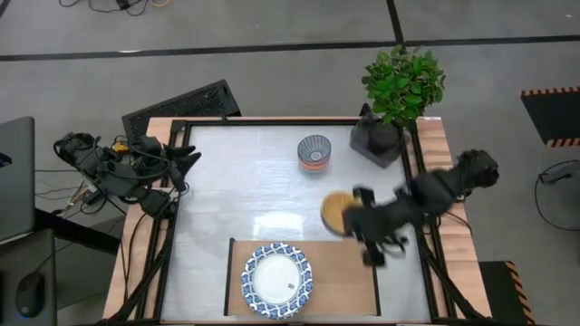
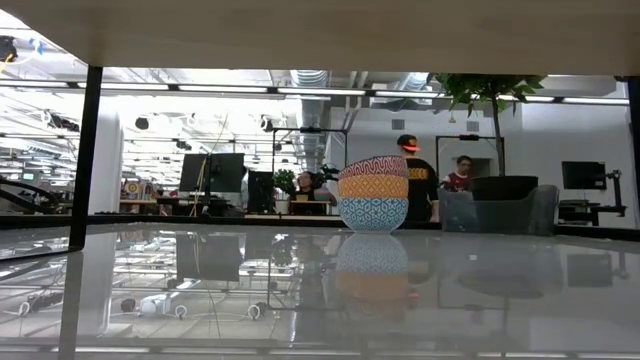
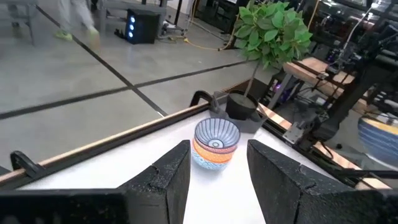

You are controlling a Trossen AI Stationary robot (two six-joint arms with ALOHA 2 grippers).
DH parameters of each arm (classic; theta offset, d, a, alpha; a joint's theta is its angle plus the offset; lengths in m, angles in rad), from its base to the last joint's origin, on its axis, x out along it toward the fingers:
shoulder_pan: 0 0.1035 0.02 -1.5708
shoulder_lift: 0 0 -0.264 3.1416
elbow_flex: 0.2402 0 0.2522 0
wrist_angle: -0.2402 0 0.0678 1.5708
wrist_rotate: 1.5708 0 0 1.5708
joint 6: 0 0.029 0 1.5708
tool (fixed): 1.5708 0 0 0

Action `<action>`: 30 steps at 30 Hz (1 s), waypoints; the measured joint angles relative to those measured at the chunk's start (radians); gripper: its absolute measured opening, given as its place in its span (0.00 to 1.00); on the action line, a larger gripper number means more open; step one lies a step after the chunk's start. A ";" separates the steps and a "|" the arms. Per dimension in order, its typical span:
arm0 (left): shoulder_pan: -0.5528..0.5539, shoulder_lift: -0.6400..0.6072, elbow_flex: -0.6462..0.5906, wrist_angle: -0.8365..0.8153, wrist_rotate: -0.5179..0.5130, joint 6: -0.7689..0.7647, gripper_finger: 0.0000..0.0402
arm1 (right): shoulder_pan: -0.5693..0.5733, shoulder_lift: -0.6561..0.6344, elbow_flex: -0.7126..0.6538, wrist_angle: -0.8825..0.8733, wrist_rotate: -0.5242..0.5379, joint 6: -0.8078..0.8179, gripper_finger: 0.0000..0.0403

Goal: Place and stack plates onto a shelf
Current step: Put the yellow bowl on the shelf

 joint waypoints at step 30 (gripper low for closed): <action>0.000 0.000 0.000 -0.064 0.114 -0.179 0.36 | 0.319 0.267 -0.002 0.071 0.144 0.003 0.09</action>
